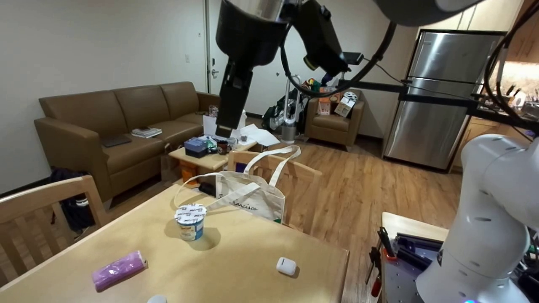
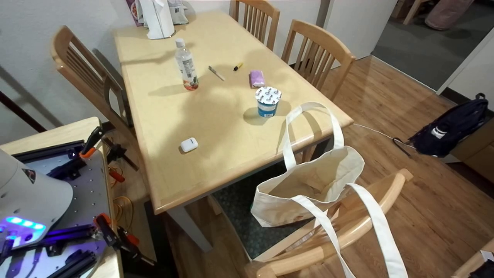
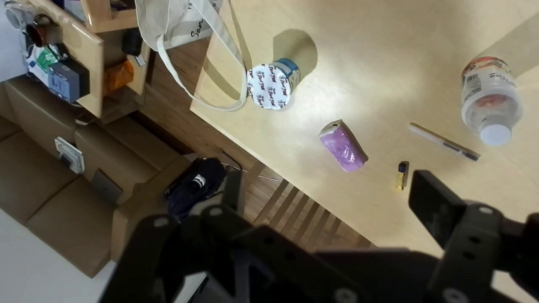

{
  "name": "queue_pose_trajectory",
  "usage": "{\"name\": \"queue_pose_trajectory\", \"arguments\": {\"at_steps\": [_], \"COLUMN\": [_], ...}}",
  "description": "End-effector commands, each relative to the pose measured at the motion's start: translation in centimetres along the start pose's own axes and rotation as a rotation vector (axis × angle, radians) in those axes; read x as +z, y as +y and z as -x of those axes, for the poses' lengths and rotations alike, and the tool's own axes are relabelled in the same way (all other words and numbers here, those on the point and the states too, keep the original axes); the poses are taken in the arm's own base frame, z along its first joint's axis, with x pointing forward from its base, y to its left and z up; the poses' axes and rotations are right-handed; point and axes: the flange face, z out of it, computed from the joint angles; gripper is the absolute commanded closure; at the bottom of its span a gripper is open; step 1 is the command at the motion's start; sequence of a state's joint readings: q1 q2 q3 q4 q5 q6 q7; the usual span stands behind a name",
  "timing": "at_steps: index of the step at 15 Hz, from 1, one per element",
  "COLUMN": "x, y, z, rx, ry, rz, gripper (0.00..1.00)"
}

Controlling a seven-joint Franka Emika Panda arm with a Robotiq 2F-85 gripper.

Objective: Put the bottle in the bag

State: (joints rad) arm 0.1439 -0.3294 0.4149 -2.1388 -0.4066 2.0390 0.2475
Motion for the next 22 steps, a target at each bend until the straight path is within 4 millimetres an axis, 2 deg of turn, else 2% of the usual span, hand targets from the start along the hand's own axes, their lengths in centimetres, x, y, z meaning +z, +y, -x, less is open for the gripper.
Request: {"name": "queue_pose_trajectory", "arguments": {"at_steps": [1, 2, 6, 9, 12, 13, 16, 18, 22], "x": [-0.1, 0.0, 0.7, 2.1, 3.7, 3.0, 4.2, 3.9, 3.5], "y": [0.5, 0.4, -3.3, -6.3, -8.3, -7.8, -8.6, -8.7, -11.0], "z": [0.4, 0.2, -2.1, -3.4, -4.4, -3.0, -4.1, -3.8, -3.6], "rx": [-0.042, -0.076, -0.227, -0.303, -0.351, -0.302, -0.325, -0.183, -0.073], "ry": [0.01, 0.003, -0.009, -0.056, -0.133, -0.103, -0.126, -0.249, -0.439], "rz": [0.027, -0.017, -0.188, -0.311, -0.415, -0.344, -0.384, -0.352, -0.4], "gripper": [0.0, 0.0, 0.0, 0.0, 0.0, 0.0, 0.0, 0.0, 0.0]}}
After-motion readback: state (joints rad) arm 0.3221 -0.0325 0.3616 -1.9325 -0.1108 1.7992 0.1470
